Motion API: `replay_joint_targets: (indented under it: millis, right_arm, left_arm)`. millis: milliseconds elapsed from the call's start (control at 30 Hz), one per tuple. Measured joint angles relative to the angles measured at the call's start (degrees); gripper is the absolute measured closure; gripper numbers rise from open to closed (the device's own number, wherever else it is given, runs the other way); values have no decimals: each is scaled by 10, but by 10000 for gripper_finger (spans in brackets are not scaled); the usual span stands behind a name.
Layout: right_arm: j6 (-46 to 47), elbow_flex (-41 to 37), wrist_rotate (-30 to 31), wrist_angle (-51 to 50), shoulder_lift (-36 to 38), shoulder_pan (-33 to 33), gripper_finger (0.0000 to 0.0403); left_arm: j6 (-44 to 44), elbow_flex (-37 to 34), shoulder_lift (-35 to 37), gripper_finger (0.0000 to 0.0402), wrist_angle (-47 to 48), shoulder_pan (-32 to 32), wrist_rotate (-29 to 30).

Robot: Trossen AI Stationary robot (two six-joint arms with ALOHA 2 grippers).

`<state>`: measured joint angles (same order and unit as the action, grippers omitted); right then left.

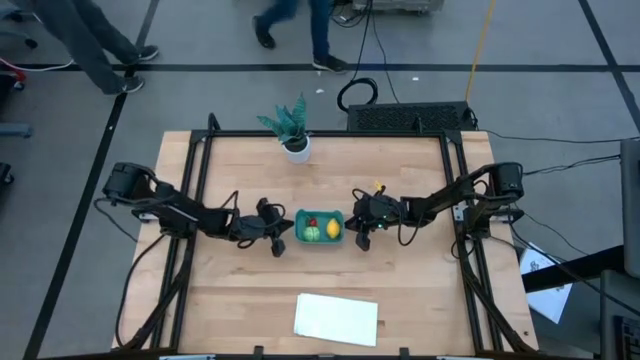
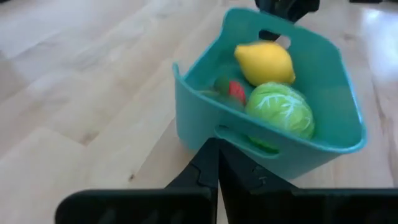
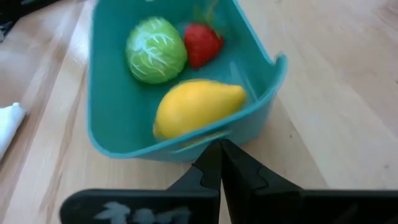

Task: Pick and placing Produce into tupperware
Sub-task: Adjust the blue container

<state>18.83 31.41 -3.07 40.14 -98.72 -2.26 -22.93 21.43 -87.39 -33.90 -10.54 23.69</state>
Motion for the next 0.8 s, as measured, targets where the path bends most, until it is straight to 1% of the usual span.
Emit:
replay_joint_targets:
  millis: [300, 667, 800]
  right_arm:
    - [0, 0, 0, 11, 0, 0, 403]
    - [3, -1, -3, 16, 0, 0, 403]
    - [14, -1, -17, 11, 0, 0, 403]
  left_arm:
    - [-14, -2, -5, 400, 15, -2, 2]
    - [-13, -2, -7, 401, 7, -1, -7]
    - [-15, -2, -8, 401, 14, 0, -10]
